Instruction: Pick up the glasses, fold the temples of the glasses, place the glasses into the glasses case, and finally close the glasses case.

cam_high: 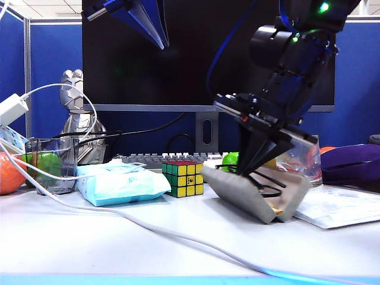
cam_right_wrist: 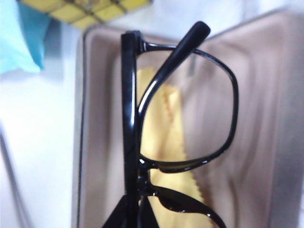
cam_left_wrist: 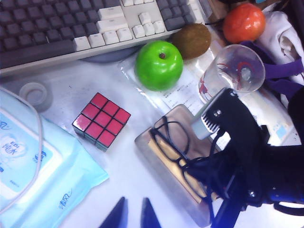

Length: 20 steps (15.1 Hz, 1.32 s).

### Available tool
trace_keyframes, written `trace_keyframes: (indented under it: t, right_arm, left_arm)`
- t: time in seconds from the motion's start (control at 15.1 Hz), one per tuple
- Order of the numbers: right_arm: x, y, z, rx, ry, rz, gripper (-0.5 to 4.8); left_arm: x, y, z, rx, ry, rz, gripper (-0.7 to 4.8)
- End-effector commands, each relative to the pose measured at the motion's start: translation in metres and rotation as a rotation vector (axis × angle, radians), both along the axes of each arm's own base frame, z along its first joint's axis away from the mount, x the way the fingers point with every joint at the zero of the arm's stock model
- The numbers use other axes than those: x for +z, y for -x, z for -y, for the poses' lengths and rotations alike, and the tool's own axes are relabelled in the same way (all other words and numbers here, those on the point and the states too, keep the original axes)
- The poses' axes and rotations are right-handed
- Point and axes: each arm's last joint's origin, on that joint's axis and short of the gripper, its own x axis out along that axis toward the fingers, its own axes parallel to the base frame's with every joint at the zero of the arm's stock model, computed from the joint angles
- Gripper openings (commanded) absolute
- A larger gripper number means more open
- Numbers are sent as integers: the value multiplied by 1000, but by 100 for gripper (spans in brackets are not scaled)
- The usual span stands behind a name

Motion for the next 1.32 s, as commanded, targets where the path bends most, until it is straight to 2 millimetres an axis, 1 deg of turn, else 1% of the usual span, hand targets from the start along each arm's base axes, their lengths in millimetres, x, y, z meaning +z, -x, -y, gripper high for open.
trace_keyframes:
  t: [0.07, 0.26, 0.53, 0.79, 1.06, 1.19, 1.25, 1.32]
  right_arm:
    - [1, 4, 3, 1, 79, 3, -1]
    - [-1, 4, 7, -15, 180, 23, -1]
    - [0, 4, 9, -21, 247, 54, -1]
    - [-2, 0, 7, -22, 241, 78, -1]
    - [-15, -2, 7, -2, 272, 33, -1]
    - [-17, -2, 7, -3, 273, 30, 0]
    - [-16, -2, 7, -3, 272, 32, 28]
    - [-16, -3, 7, -3, 272, 32, 147]
  left_arm:
    - [3, 1, -1, -3, 8, 8, 52]
    - [3, 1, -1, -4, 8, 7, 52]
    - [3, 1, -1, -3, 7, 7, 52]
    - [3, 2, -1, -4, 8, 7, 52]
    - [3, 2, -1, -5, 7, 6, 52]
    - [3, 2, -1, -4, 6, 5, 52]
    - [3, 2, -1, -4, 6, 5, 52]
    - [3, 2, -1, -4, 6, 5, 52]
